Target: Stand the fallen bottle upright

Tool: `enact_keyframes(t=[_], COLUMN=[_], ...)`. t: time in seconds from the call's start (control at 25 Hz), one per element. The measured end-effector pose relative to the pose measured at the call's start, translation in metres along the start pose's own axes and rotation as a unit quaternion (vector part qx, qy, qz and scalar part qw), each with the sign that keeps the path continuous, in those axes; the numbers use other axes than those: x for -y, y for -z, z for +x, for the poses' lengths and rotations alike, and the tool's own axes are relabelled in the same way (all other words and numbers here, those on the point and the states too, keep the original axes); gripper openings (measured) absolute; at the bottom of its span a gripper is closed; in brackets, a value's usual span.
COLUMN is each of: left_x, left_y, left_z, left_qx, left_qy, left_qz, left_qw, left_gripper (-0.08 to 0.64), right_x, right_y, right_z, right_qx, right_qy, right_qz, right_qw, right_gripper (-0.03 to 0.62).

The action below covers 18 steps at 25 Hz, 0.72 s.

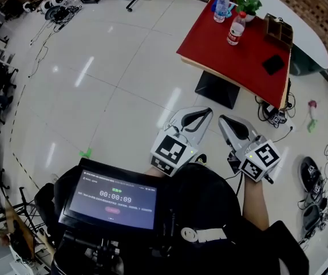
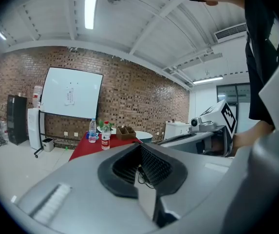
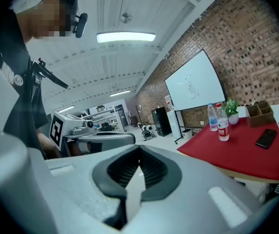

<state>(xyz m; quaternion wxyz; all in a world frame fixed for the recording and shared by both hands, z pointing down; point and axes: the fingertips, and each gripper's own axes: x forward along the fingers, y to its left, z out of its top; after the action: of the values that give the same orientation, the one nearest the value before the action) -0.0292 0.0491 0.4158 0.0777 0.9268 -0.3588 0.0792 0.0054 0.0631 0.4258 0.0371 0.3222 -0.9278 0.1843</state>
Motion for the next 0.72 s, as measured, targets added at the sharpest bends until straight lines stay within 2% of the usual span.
enact_keyframes(t=[0.44, 0.72], left_x=[0.012, 0.012], left_y=[-0.005, -0.007], left_z=[0.012, 0.015], left_qx=[0.003, 0.005], left_qy=[0.001, 0.001], left_qz=[0.007, 0.009], left_qw=[1.0000, 0.9999], left_gripper=[0.006, 0.006], right_x=[0.014, 0.012], right_y=[-0.002, -0.001], right_z=[-0.013, -0.012], right_qx=[0.004, -0.001], right_qy=[0.013, 0.008], right_qz=[-0.007, -0.020], right_qw=[1.000, 1.000], right_gripper=[0.003, 0.003])
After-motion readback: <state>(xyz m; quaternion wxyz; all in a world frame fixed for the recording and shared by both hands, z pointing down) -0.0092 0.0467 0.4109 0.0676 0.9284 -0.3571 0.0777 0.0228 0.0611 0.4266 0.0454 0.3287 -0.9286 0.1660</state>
